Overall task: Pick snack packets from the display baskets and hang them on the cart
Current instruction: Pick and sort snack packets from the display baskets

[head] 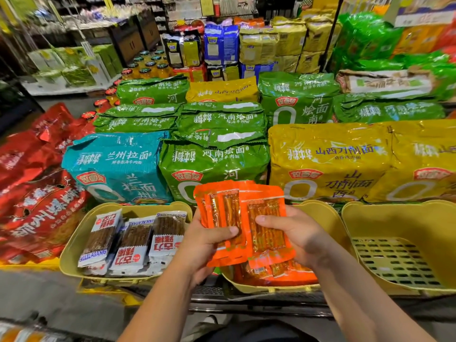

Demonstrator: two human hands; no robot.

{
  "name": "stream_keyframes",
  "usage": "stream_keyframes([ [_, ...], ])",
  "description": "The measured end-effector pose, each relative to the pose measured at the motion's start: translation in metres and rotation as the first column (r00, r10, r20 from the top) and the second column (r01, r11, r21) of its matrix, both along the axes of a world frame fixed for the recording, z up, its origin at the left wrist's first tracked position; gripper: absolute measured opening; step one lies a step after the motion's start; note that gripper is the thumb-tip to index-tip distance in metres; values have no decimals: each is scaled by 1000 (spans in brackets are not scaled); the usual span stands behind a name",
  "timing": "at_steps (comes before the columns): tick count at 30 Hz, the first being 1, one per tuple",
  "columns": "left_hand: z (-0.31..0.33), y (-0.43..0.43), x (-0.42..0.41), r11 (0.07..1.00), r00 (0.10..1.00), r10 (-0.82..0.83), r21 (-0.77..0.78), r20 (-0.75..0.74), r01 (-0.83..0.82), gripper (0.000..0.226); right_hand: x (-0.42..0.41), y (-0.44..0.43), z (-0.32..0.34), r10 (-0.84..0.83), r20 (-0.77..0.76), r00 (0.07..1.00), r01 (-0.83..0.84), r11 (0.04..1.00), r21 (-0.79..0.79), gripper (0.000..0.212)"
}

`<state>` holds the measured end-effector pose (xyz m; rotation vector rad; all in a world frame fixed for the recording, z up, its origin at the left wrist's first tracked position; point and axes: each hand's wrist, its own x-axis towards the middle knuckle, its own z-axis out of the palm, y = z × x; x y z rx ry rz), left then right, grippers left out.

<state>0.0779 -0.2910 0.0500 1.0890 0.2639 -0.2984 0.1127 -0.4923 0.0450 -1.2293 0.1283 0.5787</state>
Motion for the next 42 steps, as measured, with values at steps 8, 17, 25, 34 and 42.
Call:
stream_keyframes([
  [8, 4, 16, -6, 993, 993, 116, -27, -19, -116, 72, 6, -43, -11, -49, 50, 998, 61, 965, -256, 39],
  [17, 5, 19, 1, 986, 987, 161, -37, -25, -162, 63, 25, 2, -75, 229, -69, 971, -205, 650, -732, 10],
  [25, -2, 18, -7, 994, 992, 111, 14, -53, -111, 60, 30, 3, -84, 369, -108, 923, -228, 301, -926, 32],
  [34, 4, 9, -4, 997, 996, 79, -9, -34, -79, 54, 42, -41, -64, 324, -144, 935, -179, 82, -980, 30],
  [42, 6, -9, -1, 999, 999, 8, -38, -42, -9, 56, 38, -37, -69, 364, -172, 915, -173, -30, -984, 42],
])
